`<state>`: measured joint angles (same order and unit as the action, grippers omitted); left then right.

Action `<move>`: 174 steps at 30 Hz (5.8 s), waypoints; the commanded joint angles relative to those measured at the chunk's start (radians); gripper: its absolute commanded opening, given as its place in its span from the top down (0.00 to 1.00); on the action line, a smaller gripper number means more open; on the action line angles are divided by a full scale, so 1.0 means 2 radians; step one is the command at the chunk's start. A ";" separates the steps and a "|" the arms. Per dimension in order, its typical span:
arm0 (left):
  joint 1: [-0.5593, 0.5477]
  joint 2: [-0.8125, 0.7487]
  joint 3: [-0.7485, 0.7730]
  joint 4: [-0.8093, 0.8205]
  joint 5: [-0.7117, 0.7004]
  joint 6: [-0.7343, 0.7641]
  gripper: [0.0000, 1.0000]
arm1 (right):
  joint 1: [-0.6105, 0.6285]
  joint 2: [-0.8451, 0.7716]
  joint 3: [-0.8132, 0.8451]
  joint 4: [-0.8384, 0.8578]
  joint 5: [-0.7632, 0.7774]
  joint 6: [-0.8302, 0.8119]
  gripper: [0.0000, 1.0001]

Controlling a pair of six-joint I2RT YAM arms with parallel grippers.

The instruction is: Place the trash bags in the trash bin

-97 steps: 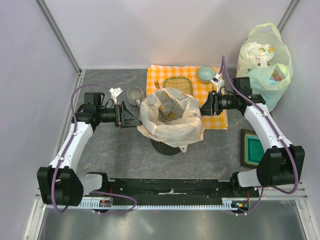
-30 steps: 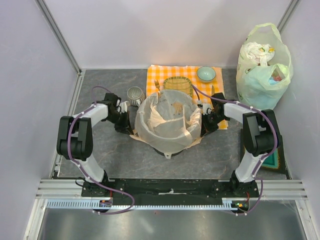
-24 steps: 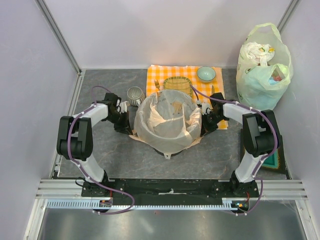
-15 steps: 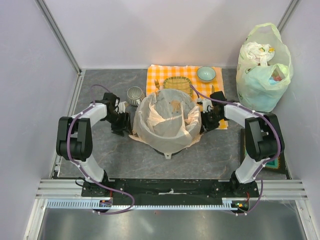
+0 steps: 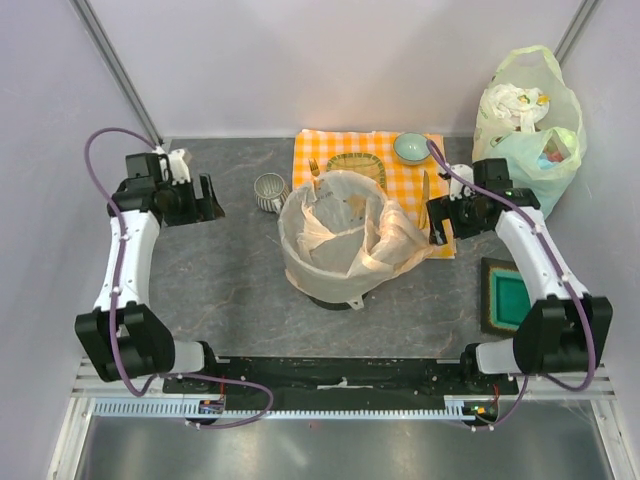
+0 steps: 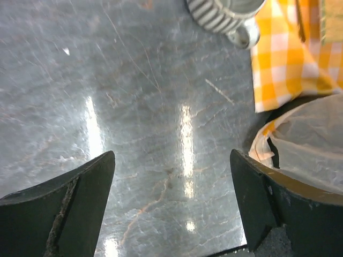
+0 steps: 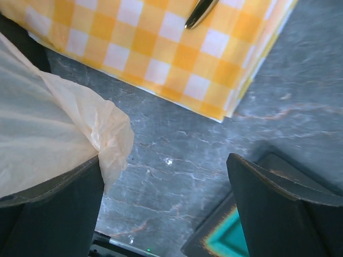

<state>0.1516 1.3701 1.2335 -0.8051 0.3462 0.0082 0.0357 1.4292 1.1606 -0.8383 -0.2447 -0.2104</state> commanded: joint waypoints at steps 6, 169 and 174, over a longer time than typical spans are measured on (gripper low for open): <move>0.010 -0.038 0.033 0.018 0.107 0.023 0.10 | -0.006 -0.050 -0.010 -0.069 -0.100 -0.080 0.02; -0.469 0.304 0.100 -0.092 -0.193 0.353 0.02 | 0.077 -0.119 0.158 0.122 -0.045 0.183 0.02; -0.469 0.279 0.130 -0.118 -0.196 0.346 0.02 | 0.077 -0.116 0.145 0.122 -0.065 0.174 0.02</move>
<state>-0.7895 1.9739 1.4345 -0.9279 0.0185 0.7052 0.1925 1.1927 1.4654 -0.6033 -0.3172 0.1574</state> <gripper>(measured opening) 0.979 0.982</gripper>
